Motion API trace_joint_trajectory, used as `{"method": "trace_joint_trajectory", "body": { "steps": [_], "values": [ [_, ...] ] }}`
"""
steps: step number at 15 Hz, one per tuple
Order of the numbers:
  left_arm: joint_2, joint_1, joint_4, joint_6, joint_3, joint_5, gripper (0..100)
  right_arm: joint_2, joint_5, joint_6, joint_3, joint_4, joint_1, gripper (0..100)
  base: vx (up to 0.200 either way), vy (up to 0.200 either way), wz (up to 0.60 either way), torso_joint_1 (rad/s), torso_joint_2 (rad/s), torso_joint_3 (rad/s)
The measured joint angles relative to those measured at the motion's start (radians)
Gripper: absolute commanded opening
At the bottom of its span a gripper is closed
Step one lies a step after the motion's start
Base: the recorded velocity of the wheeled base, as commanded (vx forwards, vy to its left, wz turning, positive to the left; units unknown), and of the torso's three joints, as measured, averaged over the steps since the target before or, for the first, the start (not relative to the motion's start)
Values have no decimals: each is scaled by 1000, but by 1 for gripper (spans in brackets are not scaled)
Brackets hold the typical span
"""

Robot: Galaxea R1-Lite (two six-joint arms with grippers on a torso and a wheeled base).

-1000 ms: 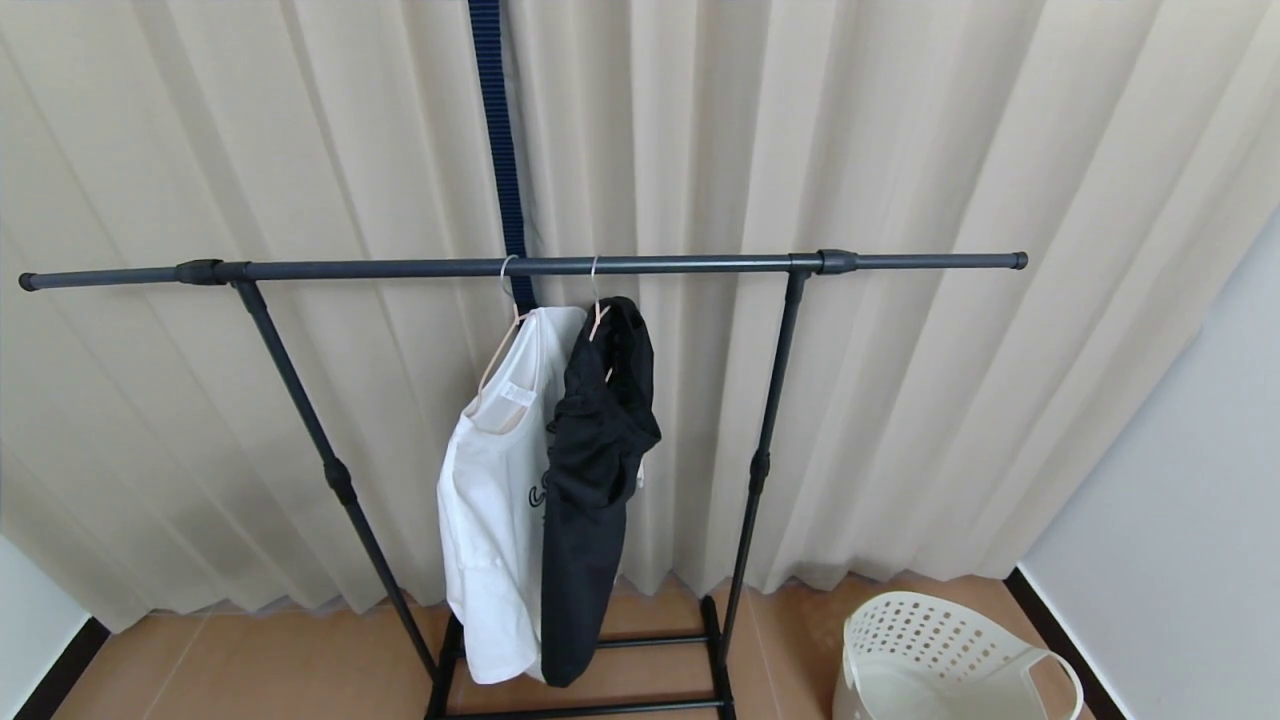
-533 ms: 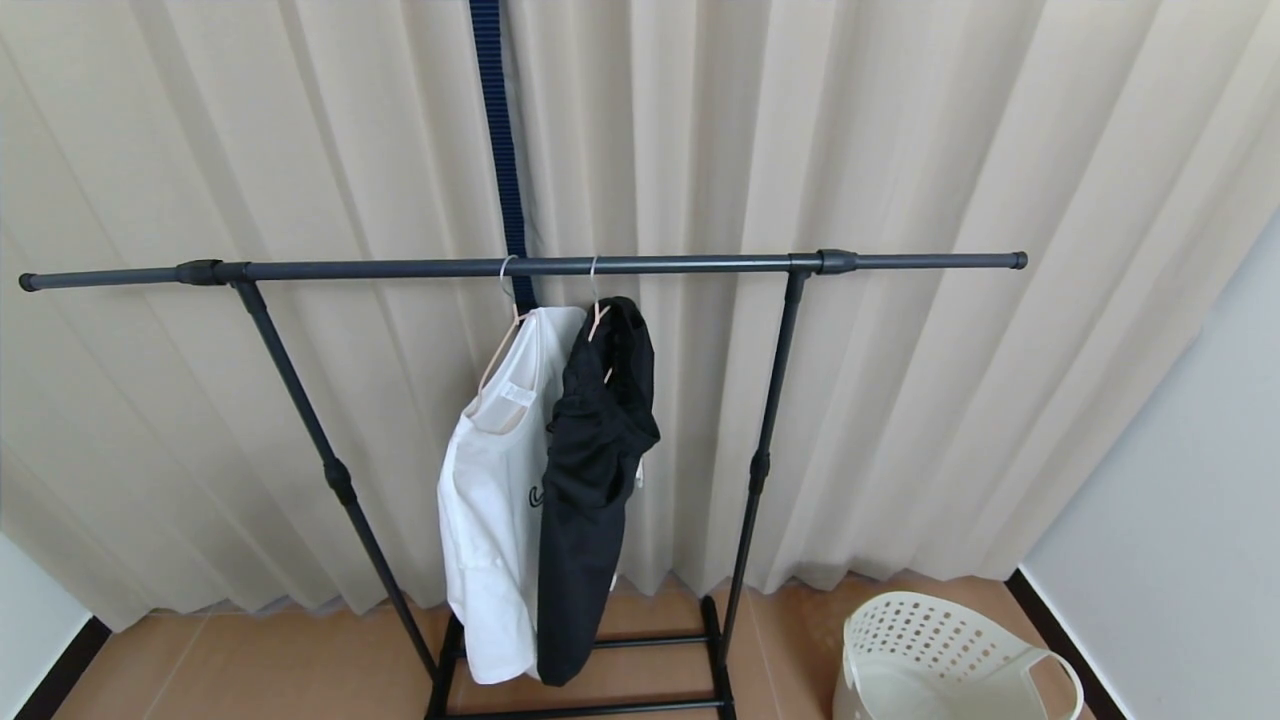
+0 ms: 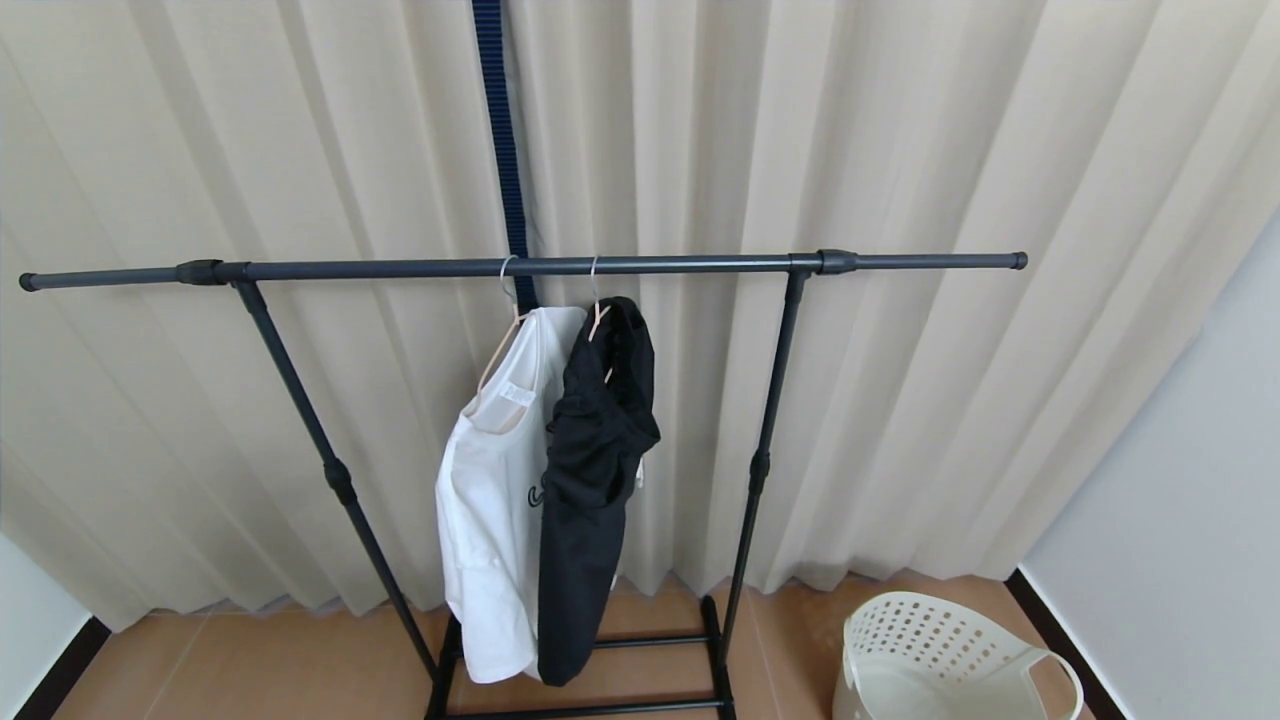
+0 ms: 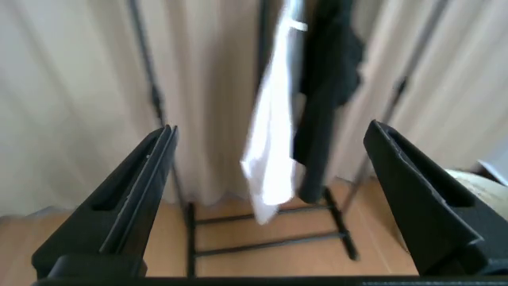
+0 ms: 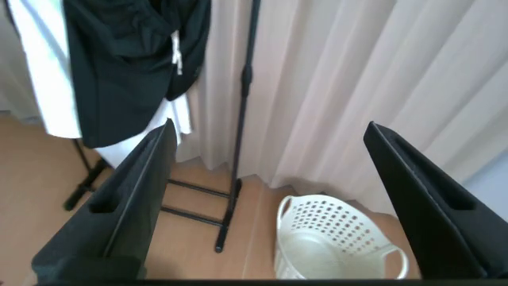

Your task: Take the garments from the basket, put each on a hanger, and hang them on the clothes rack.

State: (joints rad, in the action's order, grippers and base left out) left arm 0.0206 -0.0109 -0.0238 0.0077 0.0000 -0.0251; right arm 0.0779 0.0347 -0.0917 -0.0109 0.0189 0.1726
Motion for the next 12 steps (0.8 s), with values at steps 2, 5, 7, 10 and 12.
{"method": "trace_joint_trajectory", "body": {
  "steps": [2,5,7,10,12],
  "values": [
    [-14,6,0,0,0,2,100,0,-23,6,2,2,-45,100,0,0,0,0,0,0],
    [-21,8,0,-1,0,2,100,-35,-34,24,1,10,-153,100,0,0,0,0,0,0],
    [-22,8,1,-1,0,2,100,-61,-15,56,-1,10,-173,100,0,0,0,0,0,0],
    [-23,8,1,-1,0,2,100,-74,6,63,-3,11,-177,100,0,0,0,0,0,0],
    [-23,8,1,-1,0,2,100,-76,7,63,-3,11,-177,100,0,0,0,0,0,0]
  ]
}}
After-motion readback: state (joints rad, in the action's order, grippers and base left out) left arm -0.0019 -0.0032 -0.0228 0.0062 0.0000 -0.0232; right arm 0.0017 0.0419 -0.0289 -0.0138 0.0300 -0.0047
